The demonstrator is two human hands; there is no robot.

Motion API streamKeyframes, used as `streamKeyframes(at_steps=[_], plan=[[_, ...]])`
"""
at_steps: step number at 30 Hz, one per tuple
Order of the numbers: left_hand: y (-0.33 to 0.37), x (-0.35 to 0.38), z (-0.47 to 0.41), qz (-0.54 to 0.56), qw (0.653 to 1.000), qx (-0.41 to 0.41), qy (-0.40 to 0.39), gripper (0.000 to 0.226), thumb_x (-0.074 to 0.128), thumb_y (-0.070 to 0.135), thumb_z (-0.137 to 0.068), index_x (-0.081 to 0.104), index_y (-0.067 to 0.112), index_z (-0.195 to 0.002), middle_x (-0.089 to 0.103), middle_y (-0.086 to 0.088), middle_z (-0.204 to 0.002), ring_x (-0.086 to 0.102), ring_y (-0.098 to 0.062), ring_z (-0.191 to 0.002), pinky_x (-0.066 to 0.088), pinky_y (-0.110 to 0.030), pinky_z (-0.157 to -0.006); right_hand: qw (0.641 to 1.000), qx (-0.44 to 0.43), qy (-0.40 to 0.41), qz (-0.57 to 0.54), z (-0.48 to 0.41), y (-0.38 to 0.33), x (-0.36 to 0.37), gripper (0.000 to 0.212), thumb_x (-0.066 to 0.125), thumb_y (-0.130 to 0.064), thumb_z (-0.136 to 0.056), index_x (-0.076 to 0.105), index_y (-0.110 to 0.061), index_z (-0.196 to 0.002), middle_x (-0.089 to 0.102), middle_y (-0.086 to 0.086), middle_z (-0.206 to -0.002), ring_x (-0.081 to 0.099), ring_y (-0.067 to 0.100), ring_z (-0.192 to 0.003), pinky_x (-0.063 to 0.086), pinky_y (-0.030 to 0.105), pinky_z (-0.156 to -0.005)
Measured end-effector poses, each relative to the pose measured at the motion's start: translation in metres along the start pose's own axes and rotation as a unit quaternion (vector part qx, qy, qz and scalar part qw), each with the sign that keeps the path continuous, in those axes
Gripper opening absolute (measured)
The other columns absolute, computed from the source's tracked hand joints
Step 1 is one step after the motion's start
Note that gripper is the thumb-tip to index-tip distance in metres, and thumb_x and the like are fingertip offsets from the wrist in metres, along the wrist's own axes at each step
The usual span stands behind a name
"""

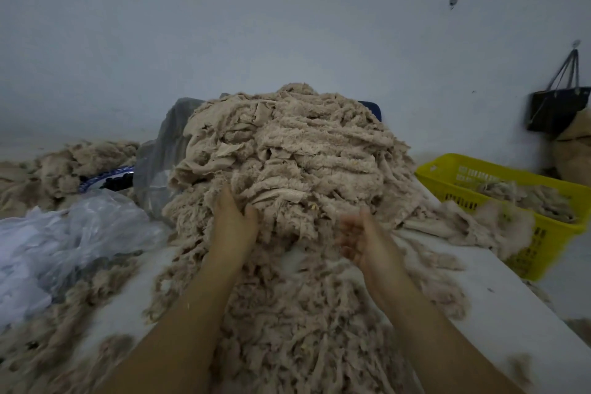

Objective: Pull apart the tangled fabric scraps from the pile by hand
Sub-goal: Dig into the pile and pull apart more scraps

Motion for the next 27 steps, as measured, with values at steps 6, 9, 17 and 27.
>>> streamKeyframes(at_steps=[6, 9, 17, 27], plan=[[0.035, 0.017, 0.028, 0.008, 0.994, 0.096, -0.048, 0.025, 0.054, 0.03, -0.1, 0.057, 0.015, -0.08, 0.057, 0.012, -0.062, 0.054, 0.001, -0.06, 0.039, -0.024, -0.052, 0.988, 0.005, -0.134, 0.078, 0.014, 0.006, 0.037, 0.049, 0.048, -0.053, -0.094, 0.074, -0.013, -0.103, 0.076, 0.006, -0.097, 0.072, 0.019, -0.088, 0.057, 0.033, -0.082], [0.069, 0.058, 0.073, 0.057, 0.966, 0.177, -0.178, 0.036, 0.052, 0.032, -0.102, 0.055, 0.035, -0.066, 0.056, 0.025, -0.058, 0.051, 0.007, -0.051, 0.037, -0.008, -0.048, 0.979, 0.044, -0.195, -0.031, 0.025, 0.006, 0.057, 0.044, 0.054, -0.055, -0.09, 0.075, -0.023, -0.11, 0.073, 0.004, -0.115, 0.07, 0.016, -0.104, 0.058, 0.026, -0.077], [0.039, 0.057, 0.075, 0.22, 0.955, 0.038, -0.194, 0.031, 0.054, 0.041, -0.099, 0.07, 0.037, -0.073, 0.066, 0.02, -0.063, 0.064, 0.002, -0.059, 0.051, -0.017, -0.059, 0.971, 0.064, -0.038, -0.226, -0.001, -0.006, 0.01, 0.028, 0.047, -0.026, -0.103, 0.059, -0.013, -0.082, 0.057, 0.002, -0.074, 0.057, 0.011, -0.061, 0.05, 0.024, -0.06], [0.04, 0.054, 0.075, 0.539, 0.808, -0.054, -0.231, 0.044, 0.065, 0.021, -0.086, 0.061, 0.005, -0.126, 0.07, -0.014, -0.121, 0.067, -0.026, -0.114, 0.057, -0.039, -0.092, 0.941, -0.029, -0.312, 0.124, 0.043, 0.001, 0.08, 0.039, 0.064, -0.068, -0.08, 0.069, -0.036, -0.103, 0.073, -0.008, -0.09, 0.065, 0.012, -0.067, 0.052, 0.024, -0.062]])
Point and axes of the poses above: each hand's wrist, its own z-axis away from the middle knuckle, its own x-axis out of the palm, y = z × x, the point moved 10 cm from there along -z, towards the middle knuckle
